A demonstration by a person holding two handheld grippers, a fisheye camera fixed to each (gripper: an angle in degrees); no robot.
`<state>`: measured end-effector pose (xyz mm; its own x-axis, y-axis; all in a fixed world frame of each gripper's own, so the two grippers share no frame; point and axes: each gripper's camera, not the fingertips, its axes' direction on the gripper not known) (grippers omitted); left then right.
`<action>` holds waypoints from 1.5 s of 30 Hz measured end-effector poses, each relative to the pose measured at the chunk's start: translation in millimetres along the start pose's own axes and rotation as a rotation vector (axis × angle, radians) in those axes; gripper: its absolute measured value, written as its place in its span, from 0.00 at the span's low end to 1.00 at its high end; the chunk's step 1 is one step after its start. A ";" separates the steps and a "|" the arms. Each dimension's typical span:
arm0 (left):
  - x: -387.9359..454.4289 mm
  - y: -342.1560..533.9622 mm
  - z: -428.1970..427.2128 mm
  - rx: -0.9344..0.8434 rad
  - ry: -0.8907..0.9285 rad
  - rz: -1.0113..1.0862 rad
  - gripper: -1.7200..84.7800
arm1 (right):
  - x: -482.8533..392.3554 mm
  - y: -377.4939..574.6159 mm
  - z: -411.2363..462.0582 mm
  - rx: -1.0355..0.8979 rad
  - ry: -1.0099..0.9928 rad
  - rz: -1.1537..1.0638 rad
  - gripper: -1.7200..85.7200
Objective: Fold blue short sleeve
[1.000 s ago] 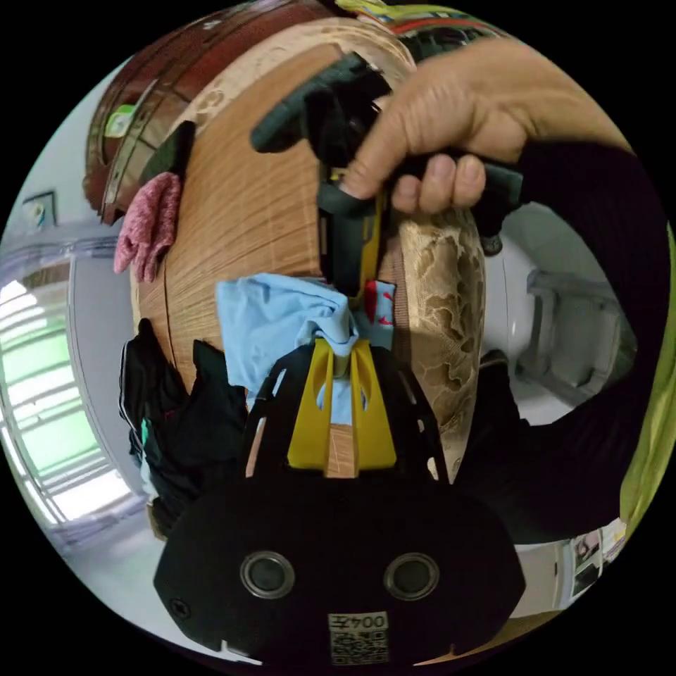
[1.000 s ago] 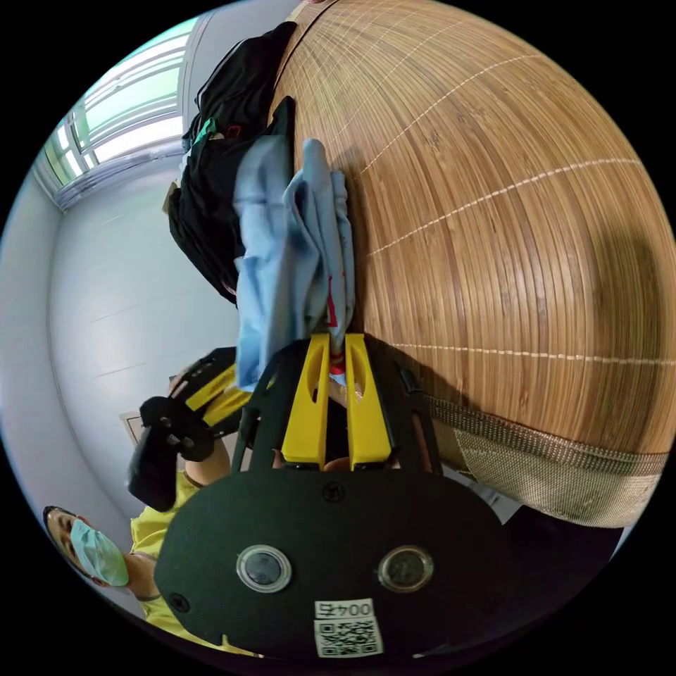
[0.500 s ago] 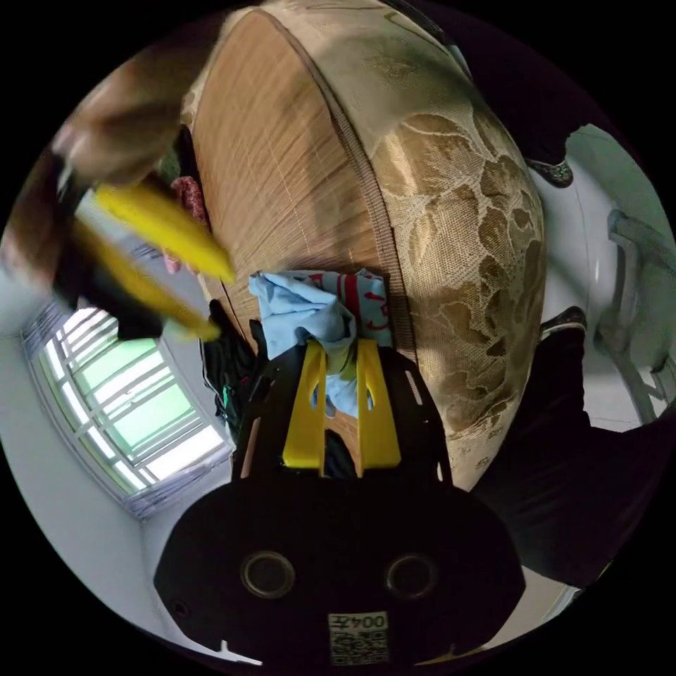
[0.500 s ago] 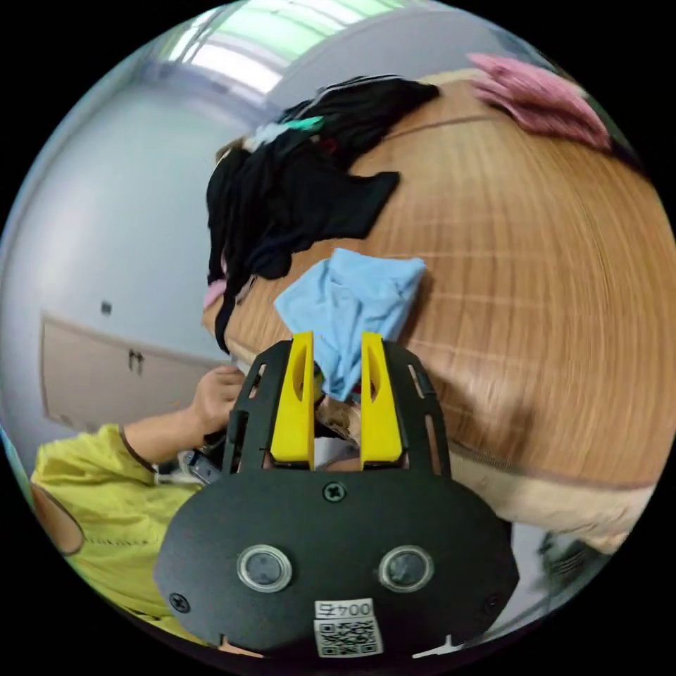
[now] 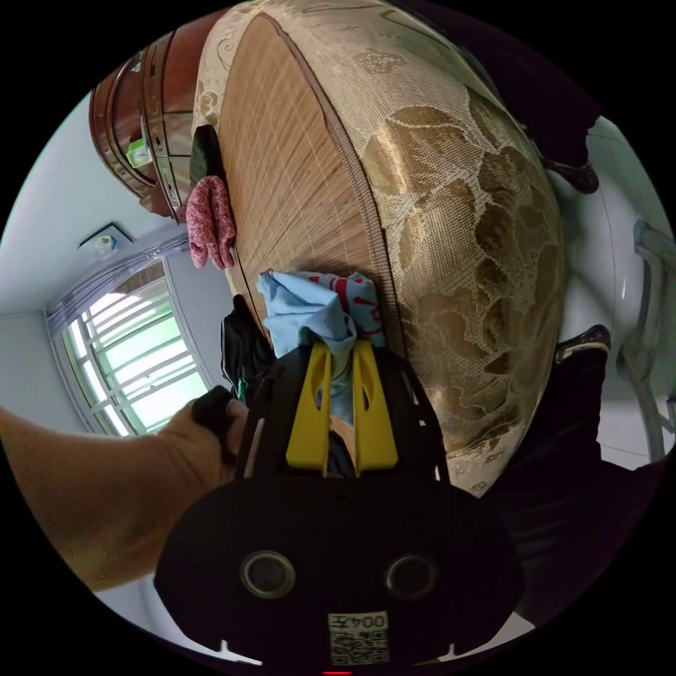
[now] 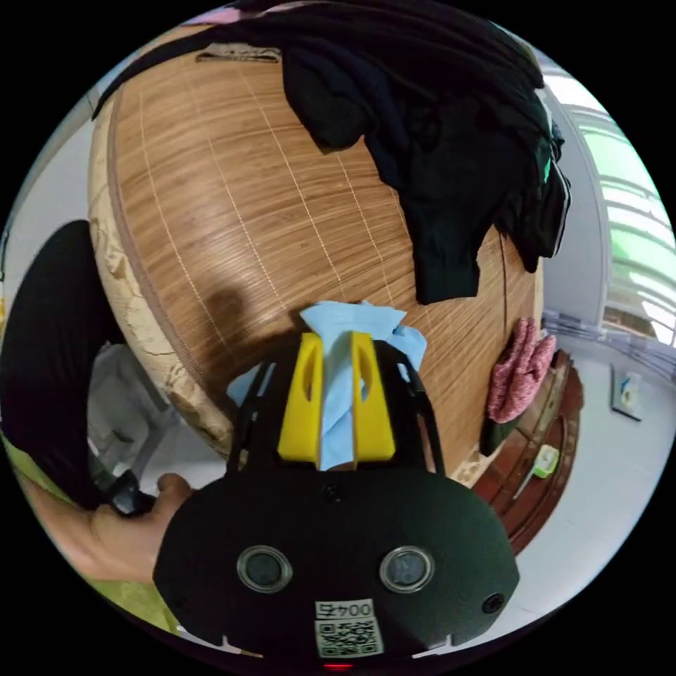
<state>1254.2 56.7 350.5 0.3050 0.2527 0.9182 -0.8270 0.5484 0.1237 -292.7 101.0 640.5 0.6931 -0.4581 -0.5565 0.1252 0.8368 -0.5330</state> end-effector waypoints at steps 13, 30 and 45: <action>18.4 150.3 120.3 0.160 0.269 -0.539 0.09 | 161.5 250.0 145.1 0.352 -1.164 0.959 0.04; 90.5 406.8 392.2 0.637 0.781 -1.139 0.10 | 80.9 476.0 216.3 0.550 -1.325 1.118 0.18; 241.1 458.1 758.1 0.435 1.540 -1.491 0.14 | -25.9 596.8 268.3 0.561 -1.624 1.168 0.31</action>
<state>590.9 -235.4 913.9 0.4922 0.3142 -0.8118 0.3490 0.7831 0.5147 -45.4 692.6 507.9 0.4064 0.5939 0.6944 -0.8008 0.5974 -0.0423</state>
